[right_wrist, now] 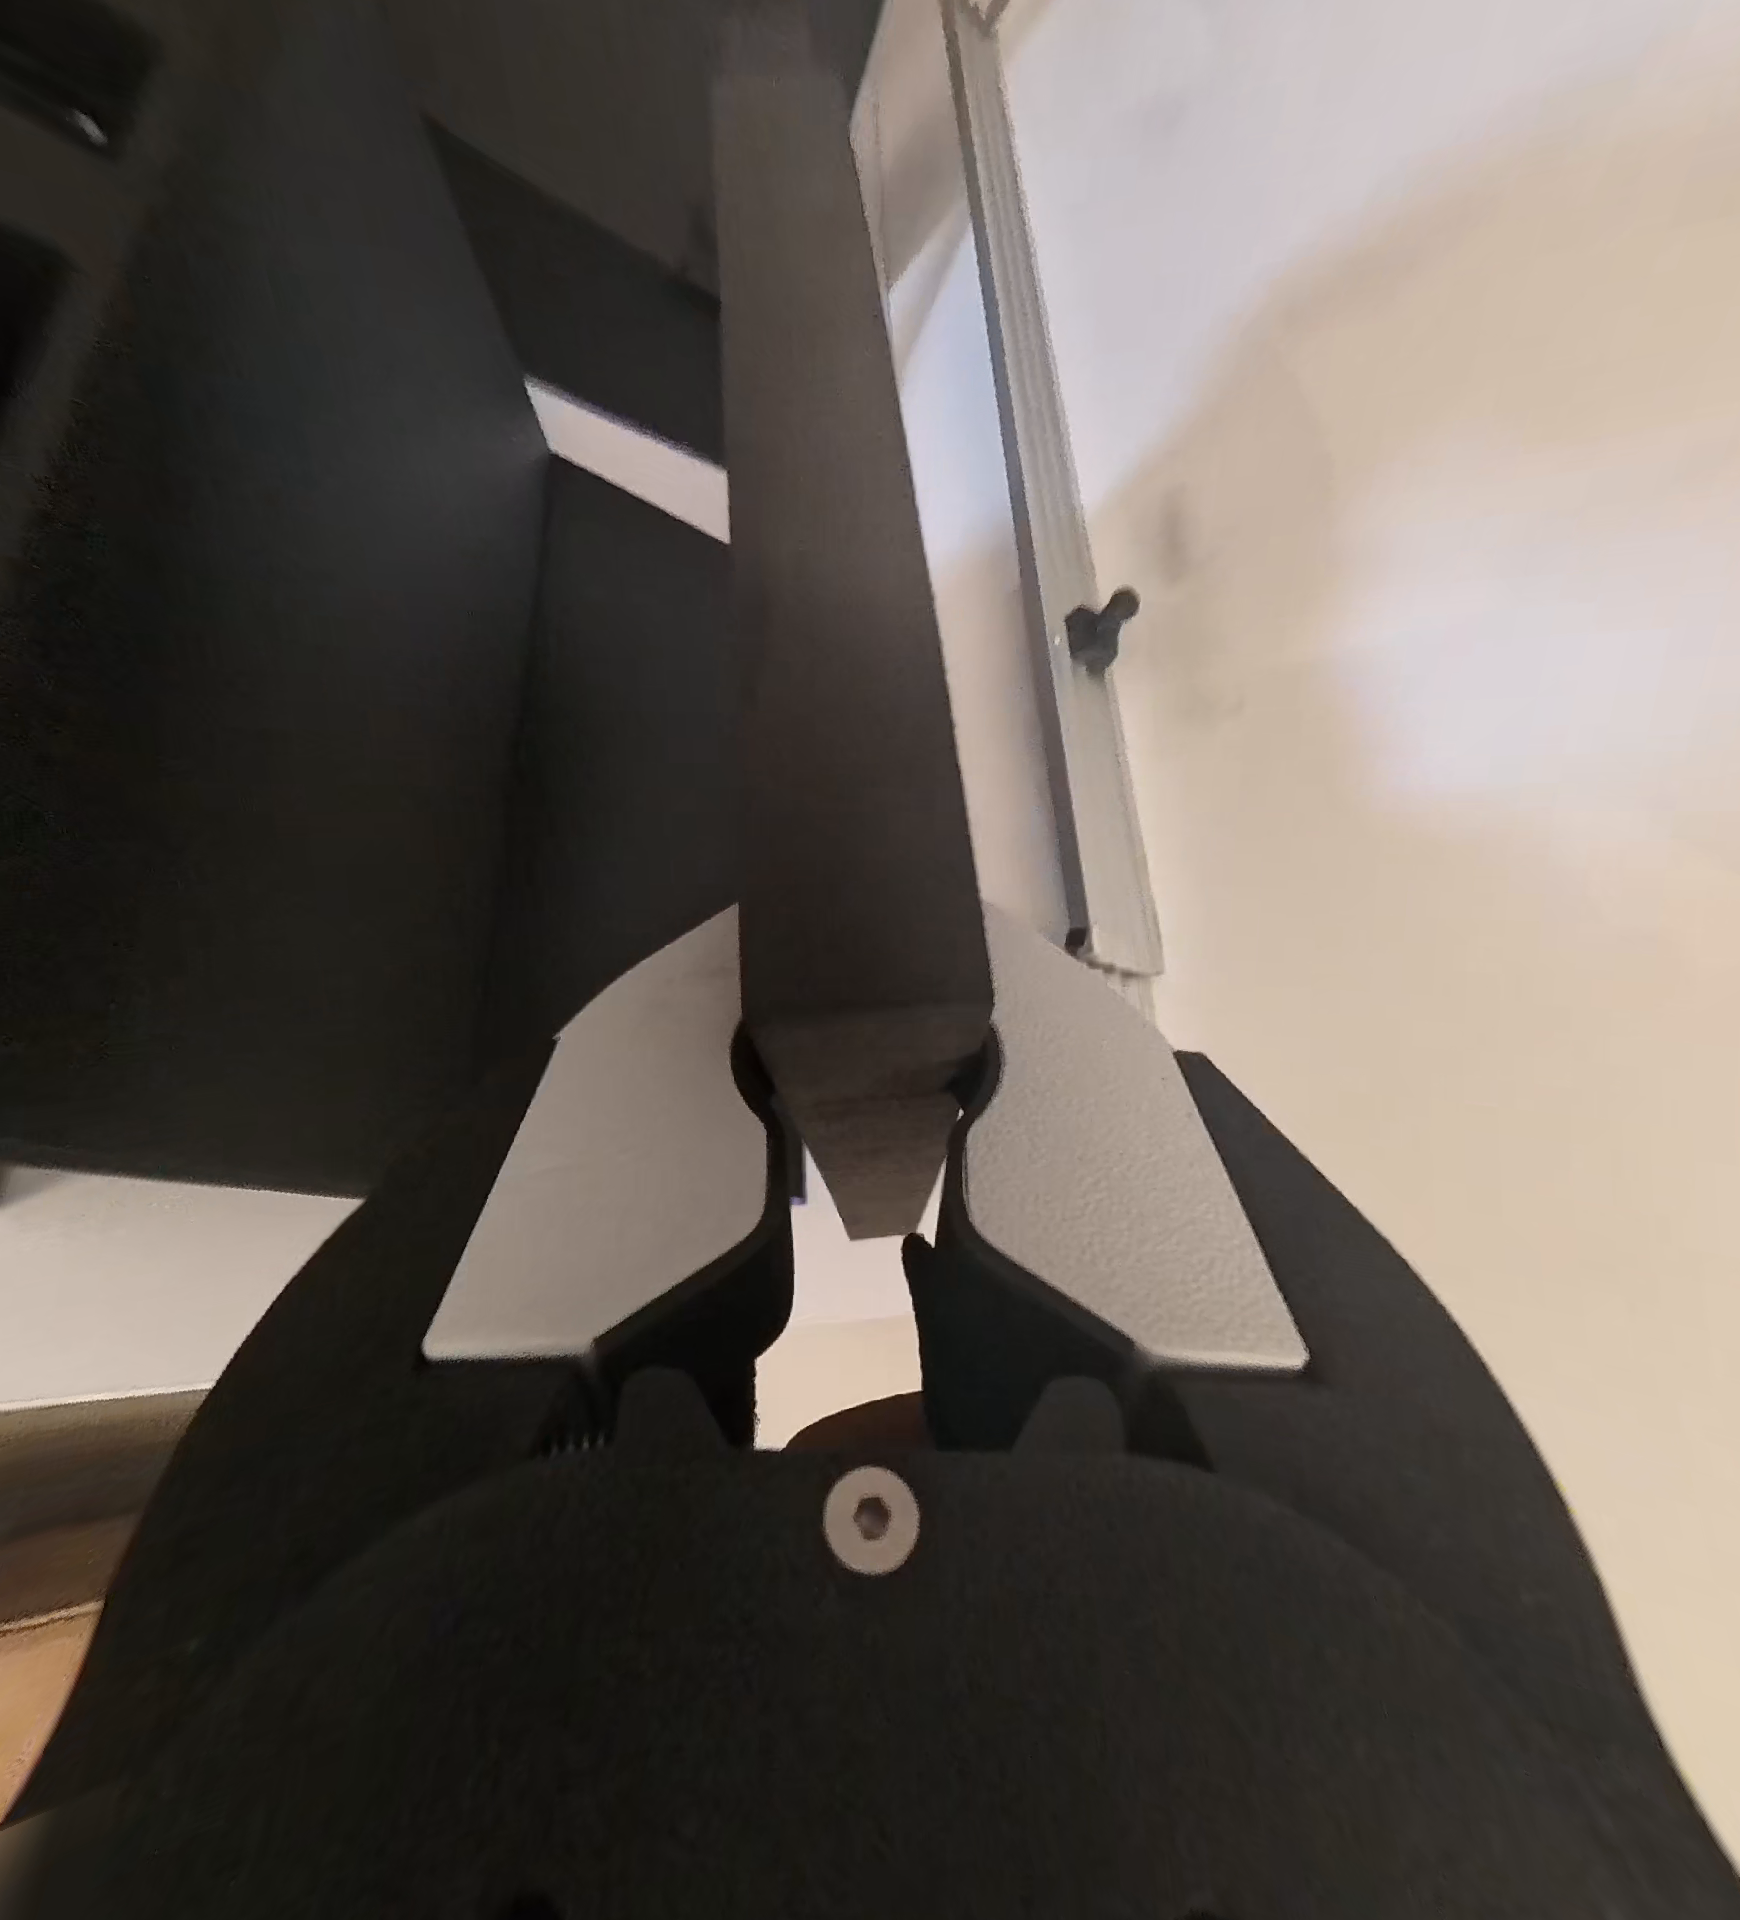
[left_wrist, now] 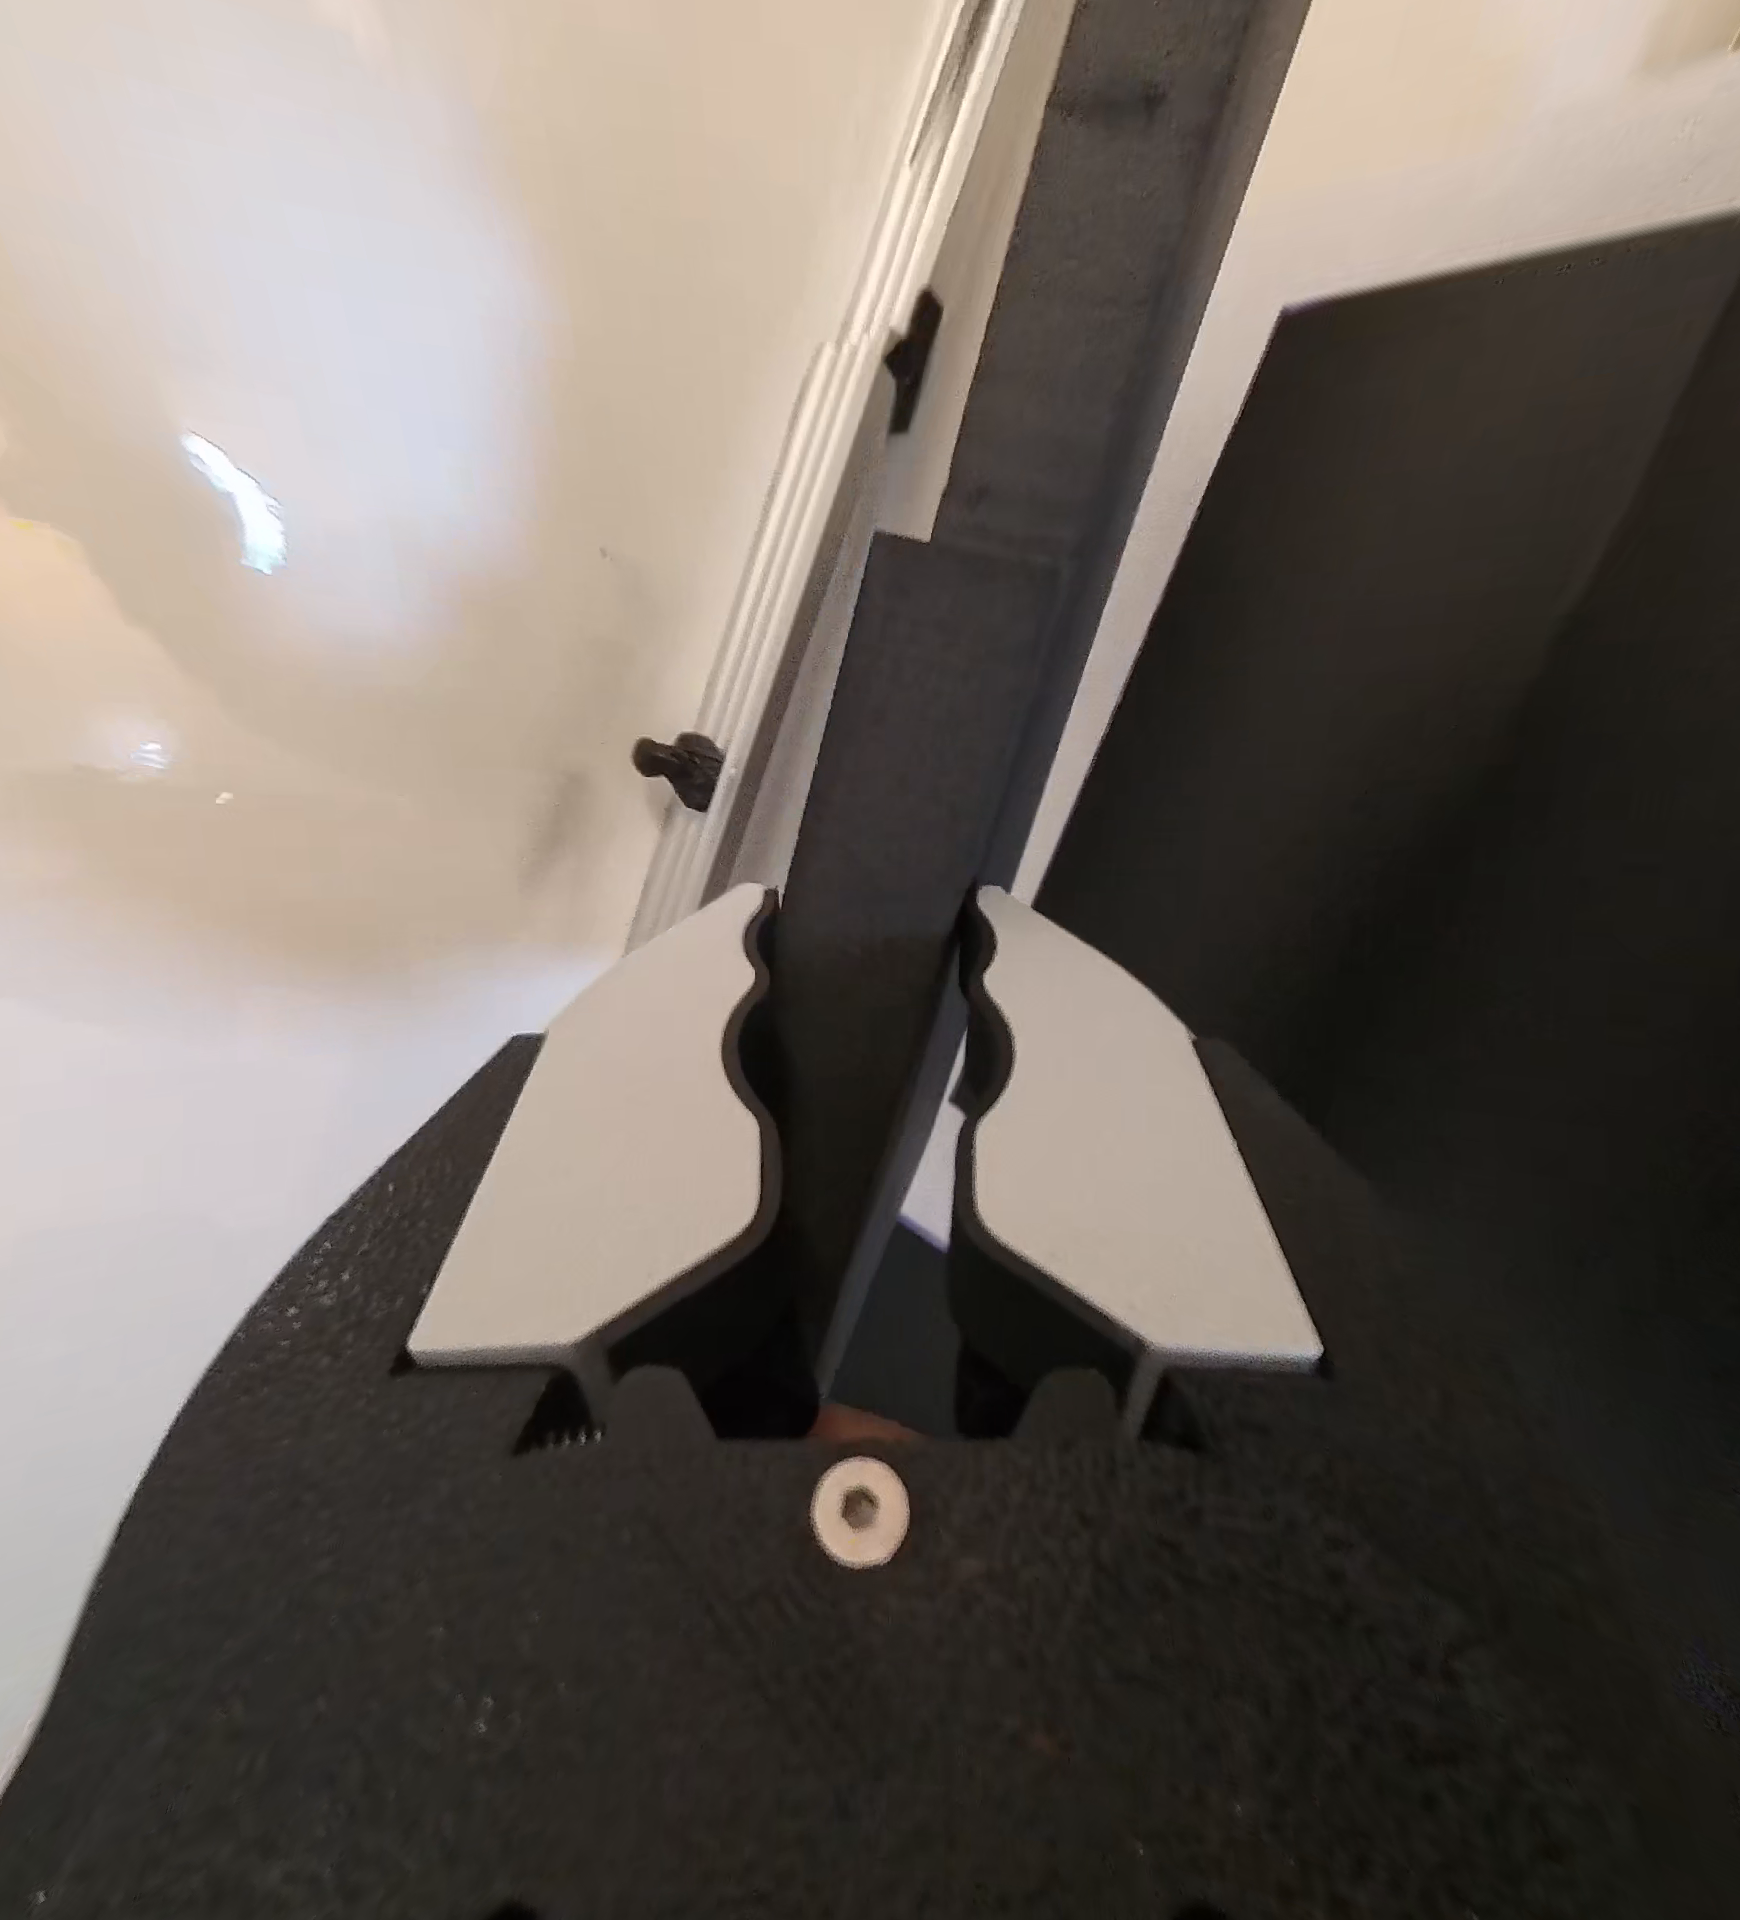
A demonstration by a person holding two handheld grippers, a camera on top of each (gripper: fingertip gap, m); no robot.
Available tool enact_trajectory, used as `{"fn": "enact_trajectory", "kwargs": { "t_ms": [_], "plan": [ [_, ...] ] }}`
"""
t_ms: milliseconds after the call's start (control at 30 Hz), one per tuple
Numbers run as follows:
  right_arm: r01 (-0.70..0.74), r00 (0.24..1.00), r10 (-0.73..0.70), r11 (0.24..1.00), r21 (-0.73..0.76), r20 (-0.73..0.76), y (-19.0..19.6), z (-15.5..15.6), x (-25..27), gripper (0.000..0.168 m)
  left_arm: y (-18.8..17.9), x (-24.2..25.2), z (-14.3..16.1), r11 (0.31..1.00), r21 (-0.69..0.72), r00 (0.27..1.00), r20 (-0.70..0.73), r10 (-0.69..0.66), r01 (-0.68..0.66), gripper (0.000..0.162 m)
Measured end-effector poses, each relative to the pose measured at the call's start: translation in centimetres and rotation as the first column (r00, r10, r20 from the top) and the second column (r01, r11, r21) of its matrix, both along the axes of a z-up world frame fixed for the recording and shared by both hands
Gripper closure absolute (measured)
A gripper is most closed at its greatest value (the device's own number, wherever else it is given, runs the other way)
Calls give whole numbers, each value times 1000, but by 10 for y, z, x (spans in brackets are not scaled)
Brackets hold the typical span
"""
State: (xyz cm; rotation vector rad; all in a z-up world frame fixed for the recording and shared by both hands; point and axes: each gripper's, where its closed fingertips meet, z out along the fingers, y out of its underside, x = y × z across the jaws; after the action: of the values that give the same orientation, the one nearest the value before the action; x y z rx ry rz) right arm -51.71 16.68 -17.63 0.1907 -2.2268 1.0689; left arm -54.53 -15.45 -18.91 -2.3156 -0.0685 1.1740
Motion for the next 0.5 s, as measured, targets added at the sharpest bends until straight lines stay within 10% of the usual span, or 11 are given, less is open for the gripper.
{"fn": "enact_trajectory", "kwargs": {
  "t_ms": [500],
  "plan": [
    [89, 994, -88, 996, 11, -57, 2, -159, -180, 138, -5, -171, -155, 998, -35, 998, 16, 57, -56, 129]
  ]
}}
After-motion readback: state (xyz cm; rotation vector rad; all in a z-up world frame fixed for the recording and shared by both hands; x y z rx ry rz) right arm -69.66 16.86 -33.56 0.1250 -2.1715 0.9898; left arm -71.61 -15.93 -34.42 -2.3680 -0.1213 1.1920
